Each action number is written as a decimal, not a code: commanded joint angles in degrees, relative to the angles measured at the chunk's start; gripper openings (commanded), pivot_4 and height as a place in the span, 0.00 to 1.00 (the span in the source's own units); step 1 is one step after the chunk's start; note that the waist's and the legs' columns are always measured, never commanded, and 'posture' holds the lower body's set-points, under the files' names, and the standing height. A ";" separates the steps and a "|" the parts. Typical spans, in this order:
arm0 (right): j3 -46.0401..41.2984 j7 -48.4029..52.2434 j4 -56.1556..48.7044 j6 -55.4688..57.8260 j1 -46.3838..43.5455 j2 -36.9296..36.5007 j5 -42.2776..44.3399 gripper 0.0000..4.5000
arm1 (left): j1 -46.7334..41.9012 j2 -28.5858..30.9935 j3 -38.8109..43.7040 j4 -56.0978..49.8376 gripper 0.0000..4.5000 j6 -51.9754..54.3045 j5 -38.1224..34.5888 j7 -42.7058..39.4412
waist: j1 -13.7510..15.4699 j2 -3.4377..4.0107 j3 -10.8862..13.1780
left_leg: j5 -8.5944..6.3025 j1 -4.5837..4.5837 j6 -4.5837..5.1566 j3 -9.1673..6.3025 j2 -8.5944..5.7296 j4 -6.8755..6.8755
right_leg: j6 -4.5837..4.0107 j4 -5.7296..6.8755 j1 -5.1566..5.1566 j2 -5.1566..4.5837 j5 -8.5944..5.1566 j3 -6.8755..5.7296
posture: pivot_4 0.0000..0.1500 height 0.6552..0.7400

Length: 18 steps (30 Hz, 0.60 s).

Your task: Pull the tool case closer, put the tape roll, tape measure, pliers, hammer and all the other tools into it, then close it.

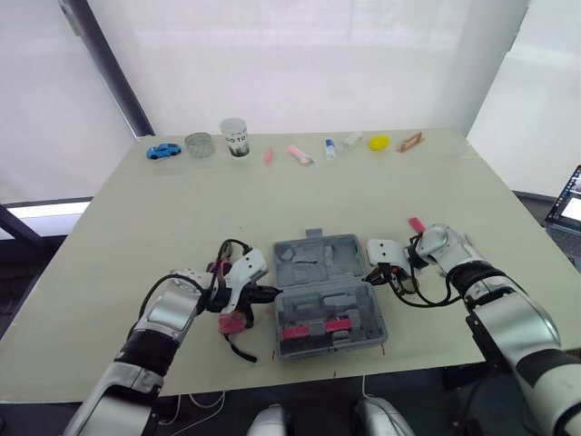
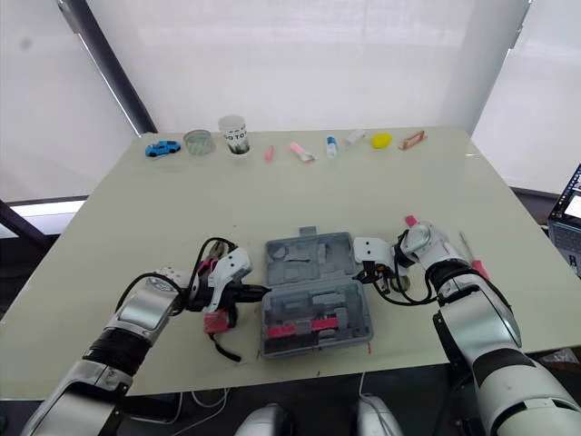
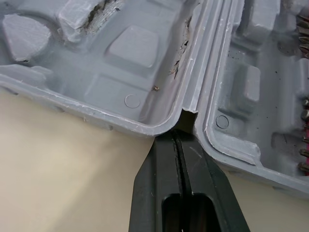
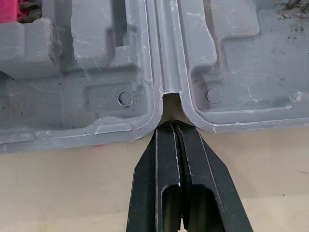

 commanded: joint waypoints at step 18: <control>0.82 6.56 -12.35 3.42 9.92 -1.24 4.31 0.00 | 3.99 1.47 -1.86 -5.59 0.00 -1.03 0.78 -2.03 | -0.02 0.00 -0.01 | 0.00 0.04 0.01 0.00 0.00 -0.01 | 0.01 -0.03 0.06 -0.01 -0.01 -0.01 | 1.00 1.00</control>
